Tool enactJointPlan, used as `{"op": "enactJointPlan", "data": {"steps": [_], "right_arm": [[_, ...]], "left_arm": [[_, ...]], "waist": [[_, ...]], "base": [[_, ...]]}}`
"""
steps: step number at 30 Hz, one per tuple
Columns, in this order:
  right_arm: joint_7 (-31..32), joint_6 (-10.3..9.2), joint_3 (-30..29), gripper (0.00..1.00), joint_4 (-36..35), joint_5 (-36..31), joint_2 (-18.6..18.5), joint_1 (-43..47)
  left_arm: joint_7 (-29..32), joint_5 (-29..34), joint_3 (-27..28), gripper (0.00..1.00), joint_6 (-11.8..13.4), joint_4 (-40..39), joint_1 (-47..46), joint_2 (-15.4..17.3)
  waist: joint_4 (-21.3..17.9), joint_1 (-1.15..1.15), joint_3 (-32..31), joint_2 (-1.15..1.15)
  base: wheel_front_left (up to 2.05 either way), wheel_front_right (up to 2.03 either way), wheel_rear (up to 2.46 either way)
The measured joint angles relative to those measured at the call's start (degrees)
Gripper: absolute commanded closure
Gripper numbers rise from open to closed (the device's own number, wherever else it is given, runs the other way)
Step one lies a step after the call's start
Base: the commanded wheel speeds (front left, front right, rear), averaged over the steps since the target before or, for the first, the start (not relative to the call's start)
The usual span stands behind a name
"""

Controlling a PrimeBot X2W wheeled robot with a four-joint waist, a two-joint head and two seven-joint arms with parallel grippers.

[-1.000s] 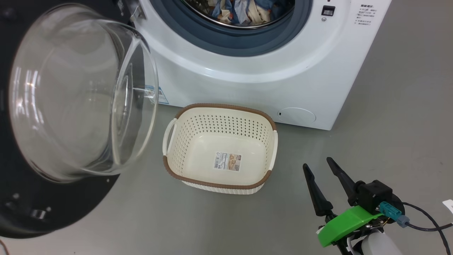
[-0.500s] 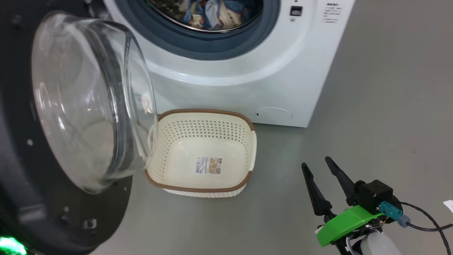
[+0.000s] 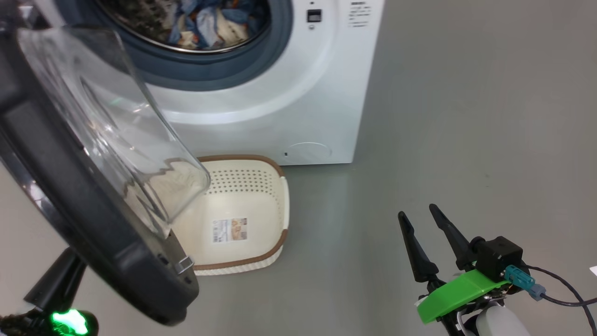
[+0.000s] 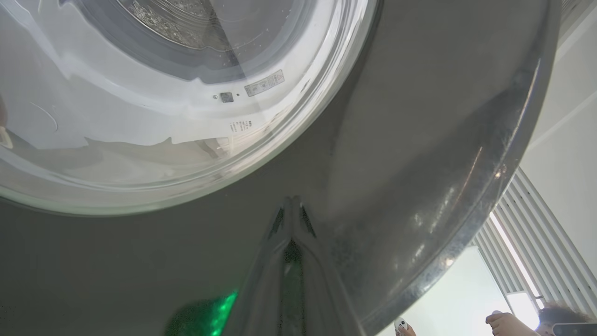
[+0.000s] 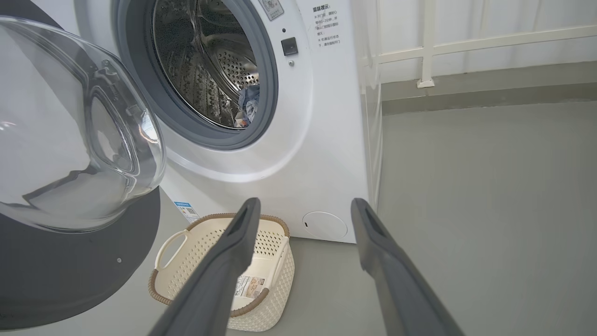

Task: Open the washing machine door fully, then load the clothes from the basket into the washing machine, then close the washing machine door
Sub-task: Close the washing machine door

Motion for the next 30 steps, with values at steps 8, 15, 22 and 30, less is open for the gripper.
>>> {"op": "enactJointPlan", "data": {"steps": [8, 15, 22, 30], "right_arm": [[0.0, 0.00, 0.0, 0.00, -0.4, 0.1, 0.0, 0.6], [0.0, 0.00, -0.1, 0.00, -1.1, 0.4, 0.1, 1.0], [0.0, 0.00, 0.0, 0.00, -1.7, 1.3, 0.1, 1.0], [0.0, 0.00, 0.5, 0.00, -1.9, 1.5, 0.2, 1.0]], "left_arm": [[-5.1, 0.7, -4.1, 1.00, 0.0, 0.8, -0.7, -0.7], [-10.9, 3.3, -7.6, 1.00, -0.2, 3.8, -6.3, -1.0], [-15.7, 5.0, -9.5, 1.00, -0.3, 8.9, -13.2, -1.1], [-20.6, 7.9, -10.6, 1.00, -0.8, 15.3, -19.8, -1.4]], "waist": [[-4.6, 0.00, -0.2, 0.00], [-8.8, 0.00, 0.7, 0.00], [-12.5, 0.00, 1.9, 0.00], [-15.5, 0.00, 2.8, 0.00]], "base": [[0.00, 0.00, 0.00], [0.00, 0.00, 0.00], [0.00, 0.00, 0.00], [0.00, 0.00, 0.00]]}}
